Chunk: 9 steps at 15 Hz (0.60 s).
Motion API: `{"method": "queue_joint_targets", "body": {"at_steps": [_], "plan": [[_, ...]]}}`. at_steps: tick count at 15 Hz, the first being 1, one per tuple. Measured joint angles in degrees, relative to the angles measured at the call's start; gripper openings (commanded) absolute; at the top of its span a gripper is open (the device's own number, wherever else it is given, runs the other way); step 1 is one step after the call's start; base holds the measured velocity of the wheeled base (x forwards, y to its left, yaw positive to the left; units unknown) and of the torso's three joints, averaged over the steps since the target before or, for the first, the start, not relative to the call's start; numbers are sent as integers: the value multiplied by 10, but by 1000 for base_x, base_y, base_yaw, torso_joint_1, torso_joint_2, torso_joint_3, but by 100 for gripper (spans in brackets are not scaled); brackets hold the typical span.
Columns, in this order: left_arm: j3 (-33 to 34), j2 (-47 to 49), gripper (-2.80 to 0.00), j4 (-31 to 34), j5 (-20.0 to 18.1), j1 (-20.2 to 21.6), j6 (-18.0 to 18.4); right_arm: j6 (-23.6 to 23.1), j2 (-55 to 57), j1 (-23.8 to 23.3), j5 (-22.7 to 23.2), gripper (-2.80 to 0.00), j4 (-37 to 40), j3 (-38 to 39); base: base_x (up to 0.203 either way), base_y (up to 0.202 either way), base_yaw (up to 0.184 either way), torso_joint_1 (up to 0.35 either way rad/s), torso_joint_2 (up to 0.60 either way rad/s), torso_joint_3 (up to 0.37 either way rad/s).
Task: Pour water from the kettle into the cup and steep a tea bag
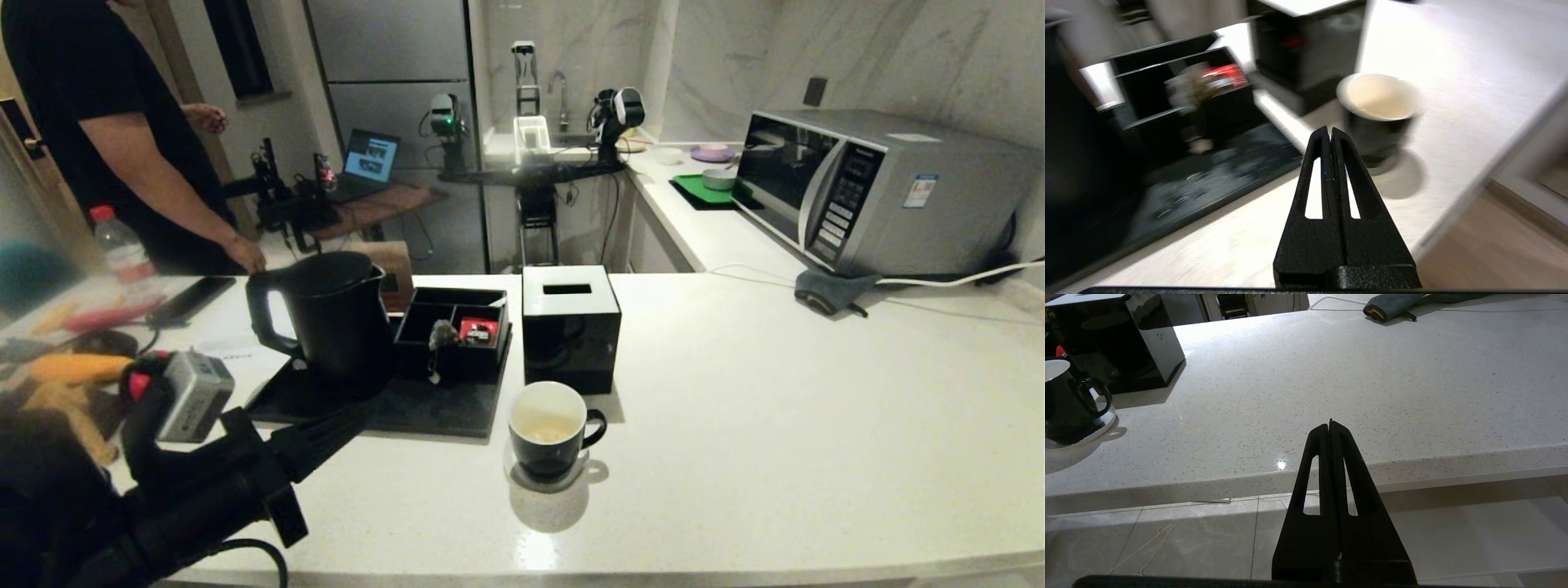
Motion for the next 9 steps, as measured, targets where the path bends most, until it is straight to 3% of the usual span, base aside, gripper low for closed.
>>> {"method": "queue_joint_targets", "body": {"at_steps": [4,9], "plan": [[-107,-7,-280,116,38,-61,0,0,0,0,0,-280,0,0,0,0,0,0,0,0],[-265,-11,-280,337,84,-76,3,0,0,0,0,-280,0,0,0,0,0,0,0,0]]}}
